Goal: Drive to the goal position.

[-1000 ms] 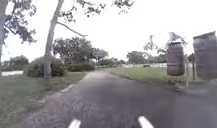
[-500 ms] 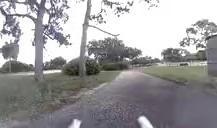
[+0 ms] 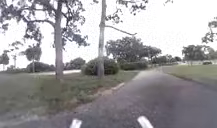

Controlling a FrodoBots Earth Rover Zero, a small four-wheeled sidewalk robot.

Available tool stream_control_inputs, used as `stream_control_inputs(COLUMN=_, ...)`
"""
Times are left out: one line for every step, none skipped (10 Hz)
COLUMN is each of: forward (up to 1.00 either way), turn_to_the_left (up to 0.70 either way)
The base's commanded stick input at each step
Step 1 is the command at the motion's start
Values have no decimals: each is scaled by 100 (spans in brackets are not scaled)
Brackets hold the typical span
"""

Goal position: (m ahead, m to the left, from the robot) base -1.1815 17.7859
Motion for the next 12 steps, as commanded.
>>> stream_control_inputs(forward=0, turn_to_the_left=70)
stream_control_inputs(forward=0, turn_to_the_left=70)
stream_control_inputs(forward=0, turn_to_the_left=70)
stream_control_inputs(forward=0, turn_to_the_left=70)
stream_control_inputs(forward=0, turn_to_the_left=70)
stream_control_inputs(forward=0, turn_to_the_left=70)
stream_control_inputs(forward=0, turn_to_the_left=70)
stream_control_inputs(forward=0, turn_to_the_left=70)
stream_control_inputs(forward=0, turn_to_the_left=70)
stream_control_inputs(forward=0, turn_to_the_left=70)
stream_control_inputs(forward=0, turn_to_the_left=70)
stream_control_inputs(forward=0, turn_to_the_left=70)
